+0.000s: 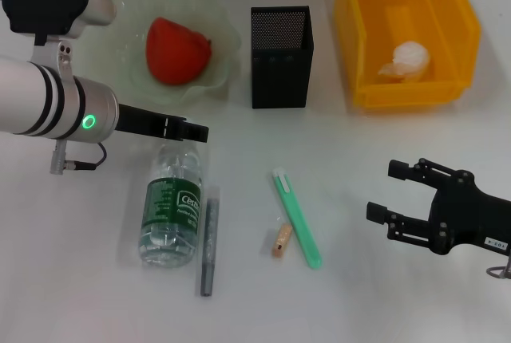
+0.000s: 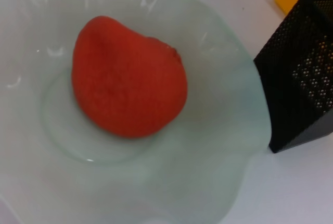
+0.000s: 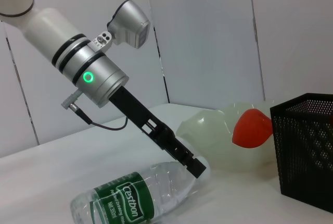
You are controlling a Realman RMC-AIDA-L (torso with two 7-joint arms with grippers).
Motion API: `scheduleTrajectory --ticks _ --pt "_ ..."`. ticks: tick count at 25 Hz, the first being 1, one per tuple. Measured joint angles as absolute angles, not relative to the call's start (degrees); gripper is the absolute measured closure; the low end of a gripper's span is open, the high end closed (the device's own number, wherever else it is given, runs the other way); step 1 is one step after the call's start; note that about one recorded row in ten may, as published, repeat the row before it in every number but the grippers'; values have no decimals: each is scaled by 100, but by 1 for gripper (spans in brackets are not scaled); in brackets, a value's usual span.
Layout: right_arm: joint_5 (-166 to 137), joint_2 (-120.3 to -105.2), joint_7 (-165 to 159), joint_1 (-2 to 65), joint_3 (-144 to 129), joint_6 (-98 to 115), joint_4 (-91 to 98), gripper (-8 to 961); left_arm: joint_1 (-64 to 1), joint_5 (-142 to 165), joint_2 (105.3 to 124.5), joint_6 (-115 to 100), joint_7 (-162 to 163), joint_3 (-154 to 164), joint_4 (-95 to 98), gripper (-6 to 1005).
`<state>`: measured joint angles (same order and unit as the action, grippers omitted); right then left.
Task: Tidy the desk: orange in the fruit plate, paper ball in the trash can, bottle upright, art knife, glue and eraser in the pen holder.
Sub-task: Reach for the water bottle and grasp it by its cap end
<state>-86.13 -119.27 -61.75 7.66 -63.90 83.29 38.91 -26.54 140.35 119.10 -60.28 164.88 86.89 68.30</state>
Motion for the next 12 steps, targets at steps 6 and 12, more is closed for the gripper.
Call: scheduleTrajectory --ticks 6,12 --pt "-8613 -11927 -6164 777 -6390 8309 3858 168 -2721 14027 11909 -5896 16480 8707 6627 174" --pt "-8613 -11927 -6165 775 -6390 8284 3856 168 -2779 14027 11909 -5864 16479 8710 6501 181"
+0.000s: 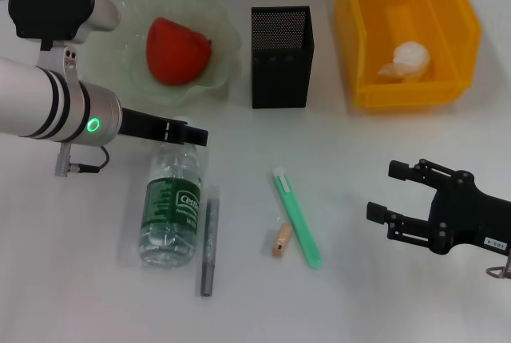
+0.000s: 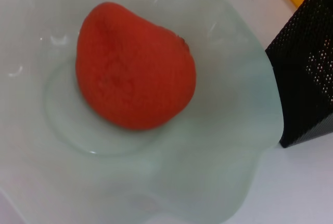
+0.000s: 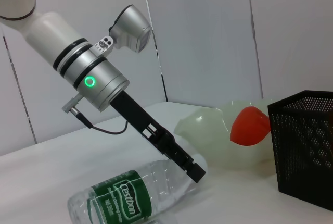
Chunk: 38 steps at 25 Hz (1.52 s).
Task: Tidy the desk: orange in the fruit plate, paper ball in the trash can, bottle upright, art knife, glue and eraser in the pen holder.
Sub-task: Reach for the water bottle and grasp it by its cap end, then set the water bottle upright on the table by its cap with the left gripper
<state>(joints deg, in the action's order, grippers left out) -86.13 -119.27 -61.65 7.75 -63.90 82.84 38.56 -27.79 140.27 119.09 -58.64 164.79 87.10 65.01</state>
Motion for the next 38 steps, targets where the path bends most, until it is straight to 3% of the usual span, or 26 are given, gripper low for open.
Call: scheduleTrajectory --ticks 3,11,16,23,32,38 --pt "-8615 -11926 -6171 773 -6375 8279 3847 168 -2800 14017 11910 -5877 16468 8697 6445 184" --pt "-8636 -11921 -6186 843 -6280 8278 3698 167 -2854 14011 11903 -5981 16007 8747 6507 358" --pt "-8648 -11918 -6191 882 -6248 8278 3625 167 -2884 14042 11906 -6042 15768 8855 6503 519" --pt "-8649 -11917 -6197 896 -6249 8279 3585 167 -2659 13935 11882 -6464 15249 8919 7163 545" --pt "-8624 -11918 -6211 870 -6246 8286 3576 167 -1632 12748 11854 -6614 12998 8549 8295 546" --pt "-8619 -11918 -6266 895 -6240 8310 3580 167 -1217 11236 11856 -6903 11150 7608 7967 549"
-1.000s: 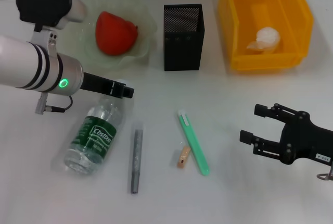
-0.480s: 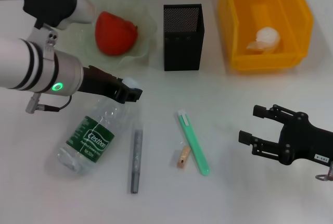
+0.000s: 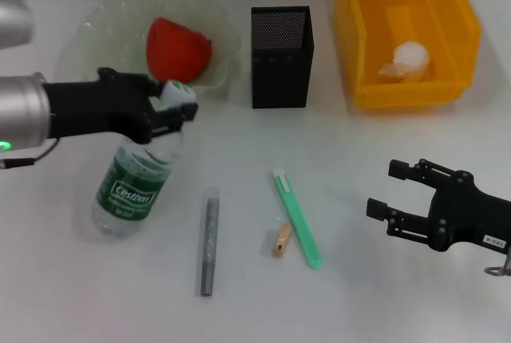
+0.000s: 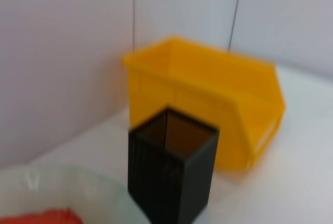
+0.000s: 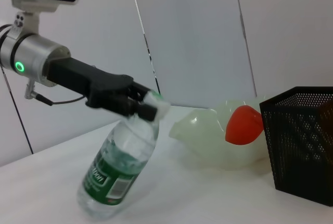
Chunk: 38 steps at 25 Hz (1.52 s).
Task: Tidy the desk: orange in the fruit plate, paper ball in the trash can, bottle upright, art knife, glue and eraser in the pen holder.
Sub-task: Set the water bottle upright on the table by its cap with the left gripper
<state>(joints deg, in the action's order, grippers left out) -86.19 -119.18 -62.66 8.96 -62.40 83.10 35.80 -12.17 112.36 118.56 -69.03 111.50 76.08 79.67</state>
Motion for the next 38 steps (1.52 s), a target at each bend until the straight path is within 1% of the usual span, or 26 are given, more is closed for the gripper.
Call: scheduleTrajectory --ticks 5,11,22,38 --pt "-8617 -11918 -6356 933 -6240 8332 3609 167 -1160 9838 11855 -7521 9686 6651 6990 550" --pt "-8630 -11913 -6426 963 -6240 8332 3621 167 -1166 9461 11853 -7723 8814 6331 6407 553" --pt "-8642 -11909 -6448 968 -6240 8332 3613 167 -1082 9160 11859 -7748 8202 6318 6250 524" --pt "-8649 -11909 -6451 976 -6240 8332 3585 168 -1139 8695 11845 -7728 7398 6267 5801 470"
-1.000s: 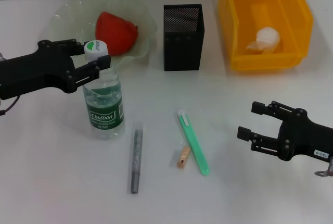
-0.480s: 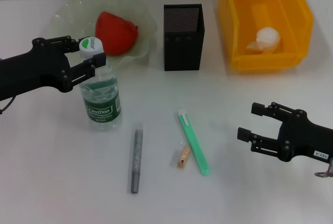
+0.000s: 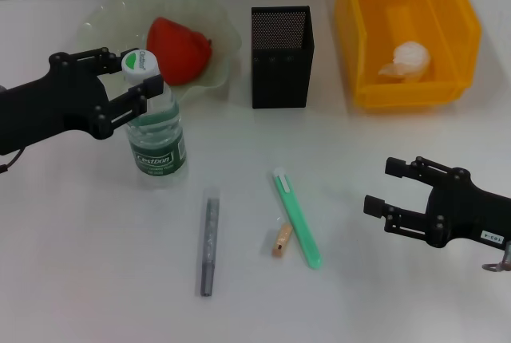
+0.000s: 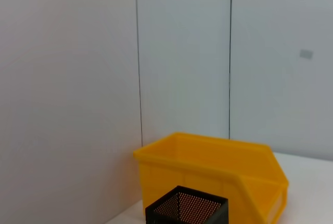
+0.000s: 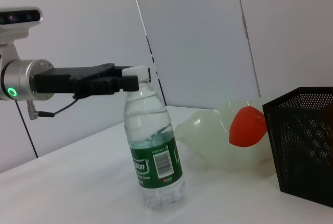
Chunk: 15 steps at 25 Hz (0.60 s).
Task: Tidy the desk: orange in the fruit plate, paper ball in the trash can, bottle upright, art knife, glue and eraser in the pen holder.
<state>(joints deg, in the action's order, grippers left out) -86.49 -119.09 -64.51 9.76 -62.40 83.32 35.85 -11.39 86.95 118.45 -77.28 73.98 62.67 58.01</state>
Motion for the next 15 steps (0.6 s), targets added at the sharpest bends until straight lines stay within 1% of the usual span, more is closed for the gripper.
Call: scheduleTrajectory --ticks 15 --pt "-8649 -11909 -6511 993 -6252 8332 3584 171 -1176 8522 11881 -7688 7030 6291 5602 419"
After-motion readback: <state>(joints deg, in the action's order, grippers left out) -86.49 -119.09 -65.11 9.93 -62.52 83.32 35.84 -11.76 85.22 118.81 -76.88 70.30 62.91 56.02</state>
